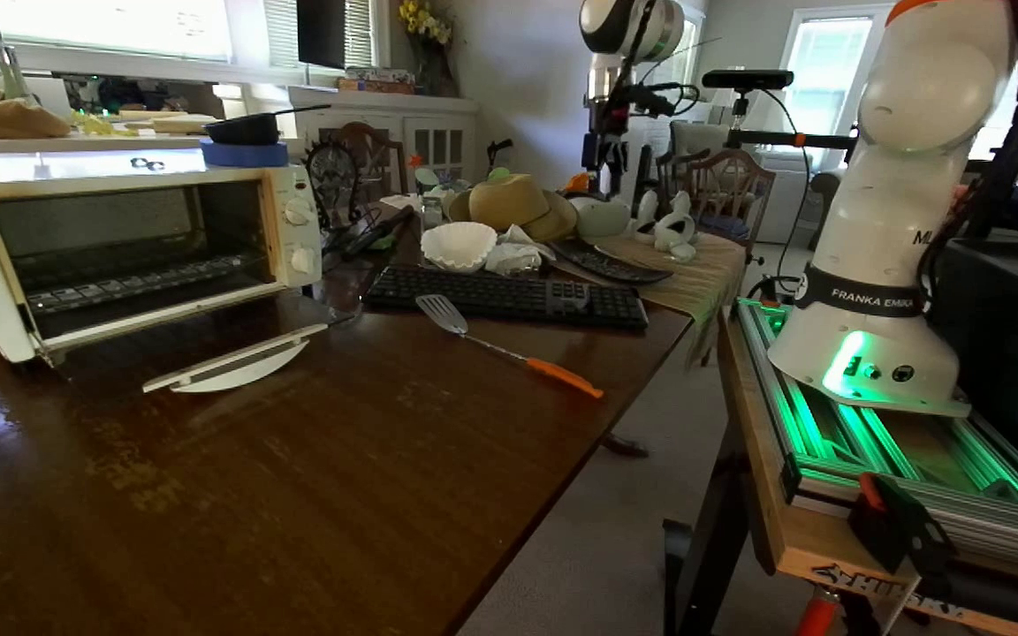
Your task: Transfer a spoonful of contents from the black plate to the table
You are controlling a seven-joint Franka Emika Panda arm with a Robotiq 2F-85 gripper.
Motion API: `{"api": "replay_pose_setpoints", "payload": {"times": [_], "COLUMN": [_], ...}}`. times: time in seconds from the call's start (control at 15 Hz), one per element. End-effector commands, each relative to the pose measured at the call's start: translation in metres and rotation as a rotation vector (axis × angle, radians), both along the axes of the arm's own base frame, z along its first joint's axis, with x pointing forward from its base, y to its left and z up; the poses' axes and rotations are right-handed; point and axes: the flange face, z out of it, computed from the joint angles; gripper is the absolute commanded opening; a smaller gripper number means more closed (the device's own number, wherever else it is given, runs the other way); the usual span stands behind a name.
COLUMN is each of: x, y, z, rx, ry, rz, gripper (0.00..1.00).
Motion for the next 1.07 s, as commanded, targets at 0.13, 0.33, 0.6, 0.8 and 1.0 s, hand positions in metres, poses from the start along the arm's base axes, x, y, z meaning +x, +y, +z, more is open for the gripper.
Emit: {"api": "replay_pose_setpoints", "payload": {"times": [0.13, 0.33, 0.6, 0.8, 1.0], "x": [-0.045, -0.075, -0.099, -0.096, -0.095], "y": [0.077, 0.098, 0.115, 0.109, 0.107], "z": [0.048, 0.045, 0.076, 0.105, 0.107], "rx": [-0.311, -0.464, -0.474, -0.445, -0.471], "ry": [-0.035, 0.013, -0.017, -0.106, -0.105], "rz": [-0.032, -0.107, -0.153, -0.122, -0.134], "gripper": [1.00, 1.00, 1.00, 1.00, 1.00]}}
